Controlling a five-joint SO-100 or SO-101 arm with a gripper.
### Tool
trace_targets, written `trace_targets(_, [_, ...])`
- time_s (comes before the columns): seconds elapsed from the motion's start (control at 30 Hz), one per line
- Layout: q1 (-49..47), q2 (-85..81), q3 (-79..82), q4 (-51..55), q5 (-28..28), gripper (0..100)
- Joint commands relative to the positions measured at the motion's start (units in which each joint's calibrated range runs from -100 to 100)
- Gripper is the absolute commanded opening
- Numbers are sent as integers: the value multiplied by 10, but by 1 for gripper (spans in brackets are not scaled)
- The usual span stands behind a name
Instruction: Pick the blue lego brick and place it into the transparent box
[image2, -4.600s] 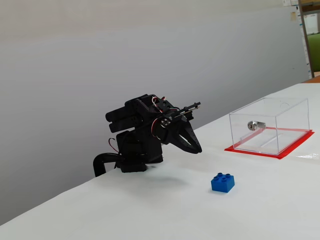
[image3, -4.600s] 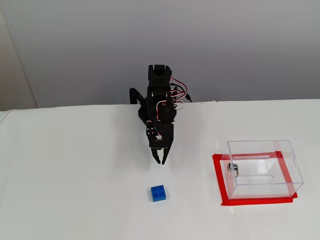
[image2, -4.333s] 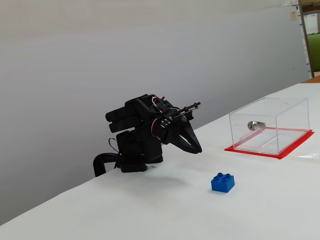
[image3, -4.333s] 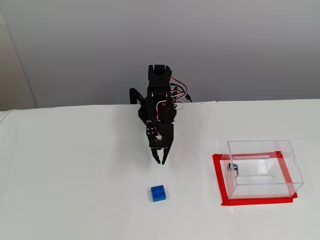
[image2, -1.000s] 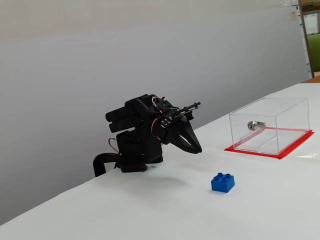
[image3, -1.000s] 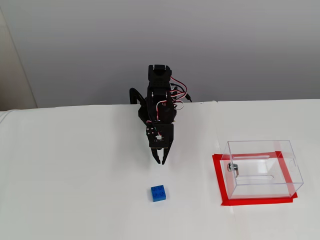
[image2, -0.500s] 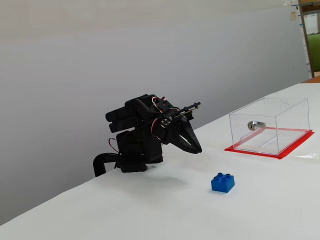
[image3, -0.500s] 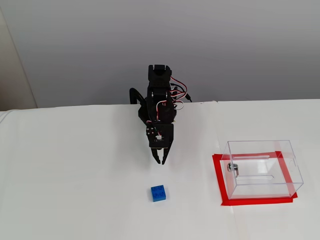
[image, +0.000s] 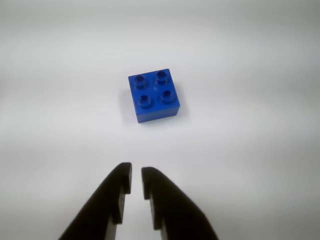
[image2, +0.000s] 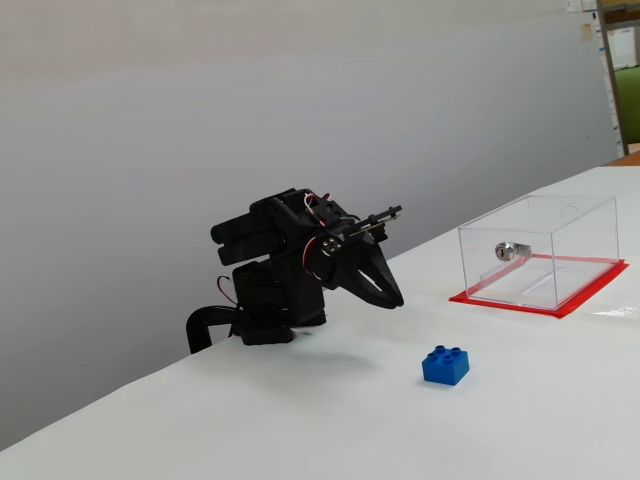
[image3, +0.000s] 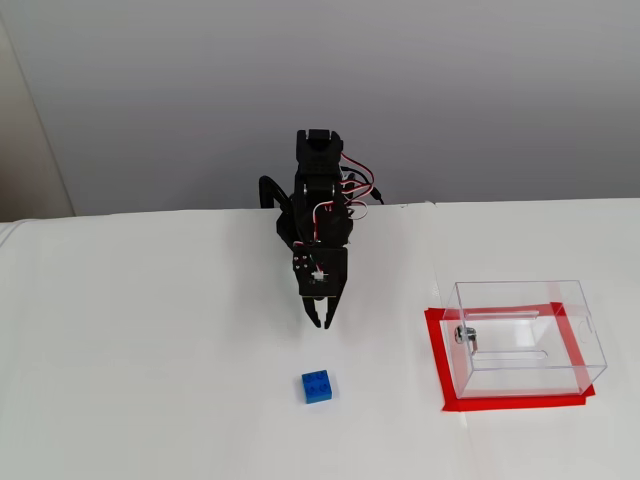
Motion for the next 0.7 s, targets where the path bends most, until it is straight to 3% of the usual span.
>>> trace_targets(0.0, [-3, -7, -27, 2, -1, 3])
trace_targets(0.3, [-3, -7, -118, 89, -2, 3])
trace_targets(0.67, [-3, 16, -205, 94, -3, 3])
